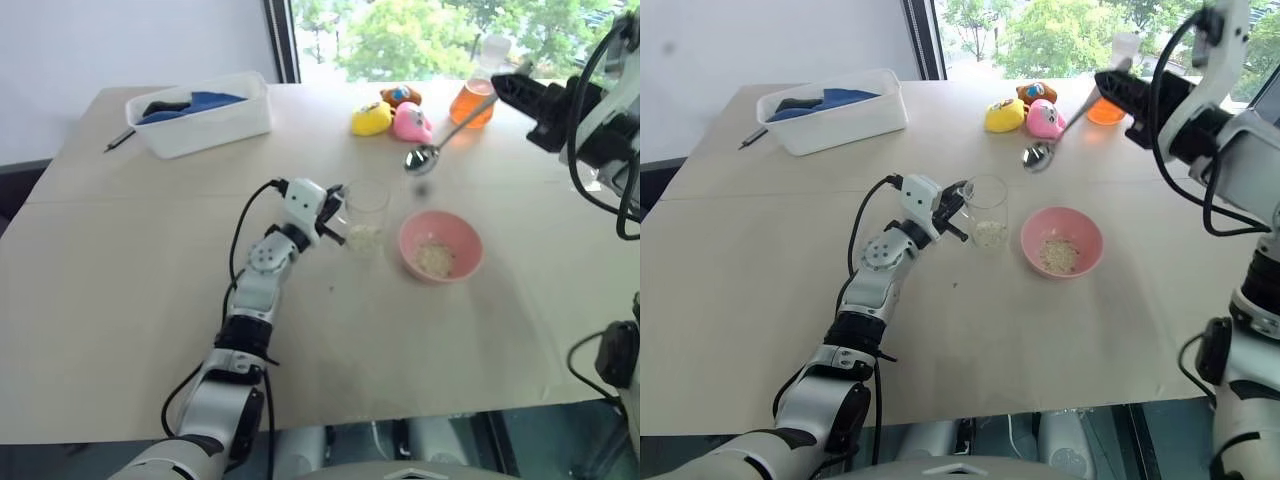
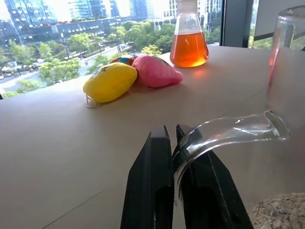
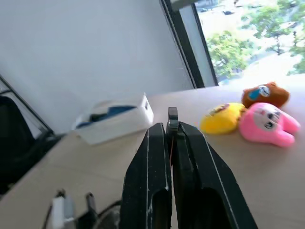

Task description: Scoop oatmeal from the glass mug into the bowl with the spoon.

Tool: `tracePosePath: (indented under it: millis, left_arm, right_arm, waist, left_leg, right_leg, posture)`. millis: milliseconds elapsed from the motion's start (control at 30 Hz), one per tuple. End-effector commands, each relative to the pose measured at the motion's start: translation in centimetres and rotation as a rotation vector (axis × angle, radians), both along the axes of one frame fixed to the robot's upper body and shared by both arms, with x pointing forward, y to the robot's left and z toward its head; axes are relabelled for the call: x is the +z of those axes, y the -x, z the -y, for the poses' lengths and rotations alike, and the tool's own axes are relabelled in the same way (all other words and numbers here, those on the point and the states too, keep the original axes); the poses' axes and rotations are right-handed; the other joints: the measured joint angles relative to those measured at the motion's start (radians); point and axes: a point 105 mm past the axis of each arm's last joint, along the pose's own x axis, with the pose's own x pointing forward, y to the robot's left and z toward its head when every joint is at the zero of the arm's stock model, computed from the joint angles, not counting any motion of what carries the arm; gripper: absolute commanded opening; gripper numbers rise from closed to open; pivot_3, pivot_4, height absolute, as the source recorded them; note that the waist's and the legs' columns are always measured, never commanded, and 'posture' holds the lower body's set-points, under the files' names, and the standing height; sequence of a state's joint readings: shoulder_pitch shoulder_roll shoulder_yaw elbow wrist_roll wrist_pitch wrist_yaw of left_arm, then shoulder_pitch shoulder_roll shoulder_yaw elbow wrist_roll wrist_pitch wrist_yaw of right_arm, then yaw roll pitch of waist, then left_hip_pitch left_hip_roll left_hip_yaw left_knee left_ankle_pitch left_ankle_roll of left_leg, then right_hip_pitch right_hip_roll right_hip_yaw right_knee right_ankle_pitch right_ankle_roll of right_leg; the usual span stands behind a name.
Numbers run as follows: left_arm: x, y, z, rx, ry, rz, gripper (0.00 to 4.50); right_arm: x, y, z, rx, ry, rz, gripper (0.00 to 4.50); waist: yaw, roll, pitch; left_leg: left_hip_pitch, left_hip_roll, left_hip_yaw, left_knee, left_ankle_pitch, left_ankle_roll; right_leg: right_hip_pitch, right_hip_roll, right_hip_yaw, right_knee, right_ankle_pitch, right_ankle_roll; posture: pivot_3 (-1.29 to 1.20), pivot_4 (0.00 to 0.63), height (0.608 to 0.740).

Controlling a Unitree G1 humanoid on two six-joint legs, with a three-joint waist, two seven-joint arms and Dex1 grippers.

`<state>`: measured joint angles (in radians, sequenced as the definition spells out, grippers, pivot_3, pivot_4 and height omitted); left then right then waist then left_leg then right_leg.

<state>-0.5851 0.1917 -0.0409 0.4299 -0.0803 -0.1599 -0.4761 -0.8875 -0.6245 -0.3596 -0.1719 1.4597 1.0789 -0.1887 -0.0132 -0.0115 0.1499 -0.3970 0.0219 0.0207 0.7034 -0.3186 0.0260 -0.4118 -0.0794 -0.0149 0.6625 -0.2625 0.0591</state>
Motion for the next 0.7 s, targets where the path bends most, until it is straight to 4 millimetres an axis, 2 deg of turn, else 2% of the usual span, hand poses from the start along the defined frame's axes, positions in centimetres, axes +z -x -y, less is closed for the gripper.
tracePosePath:
  millis: [33,400,600,700]
  left_arm:
    - [1.4,0.2,0.1,-0.002,0.005,0.058,0.01]
    - [1.5,0.2,-0.7,0.023,0.003,0.062,0.01]
    - [1.3,0.2,-1.1,0.035,-0.002,0.056,0.01]
    - [1.2,0.3,-1.4,0.042,-0.006,0.053,0.00]
  right_arm:
    - [1.2,0.8,-2.2,0.082,-0.019,0.041,0.00]
    - [-4.1,-1.0,-6.8,0.139,0.213,-0.007,0.00]
    - [-5.4,-1.0,-8.3,0.177,0.245,-0.010,0.00]
    - [-5.5,-1.1,-8.4,0.174,0.246,-0.002,1.07]
  waist:
    - [-0.001,0.000,0.000]
    - [-0.002,0.000,0.000]
    - [-0.003,0.000,0.000]
    - [-0.003,0.000,0.000]
  left_leg:
    - [0.000,0.000,0.000,0.000,0.000,0.000]
    - [0.000,0.000,0.000,0.000,0.000,0.000]
    - [0.000,0.000,0.000,0.000,0.000,0.000]
    - [0.000,0.000,-0.001,0.000,0.000,0.000]
  right_leg:
    - [0.000,0.000,0.000,0.000,0.000,0.000]
    - [0.000,0.000,0.000,0.000,0.000,0.000]
    - [0.000,0.000,0.000,0.000,0.000,0.000]
    - [0.000,0.000,0.000,0.000,0.000,0.000]
  posture:
    - [0.00,0.150,0.740]
    - [0.00,0.150,0.740]
    - [0.00,0.150,0.740]
    - [0.00,0.150,0.740]
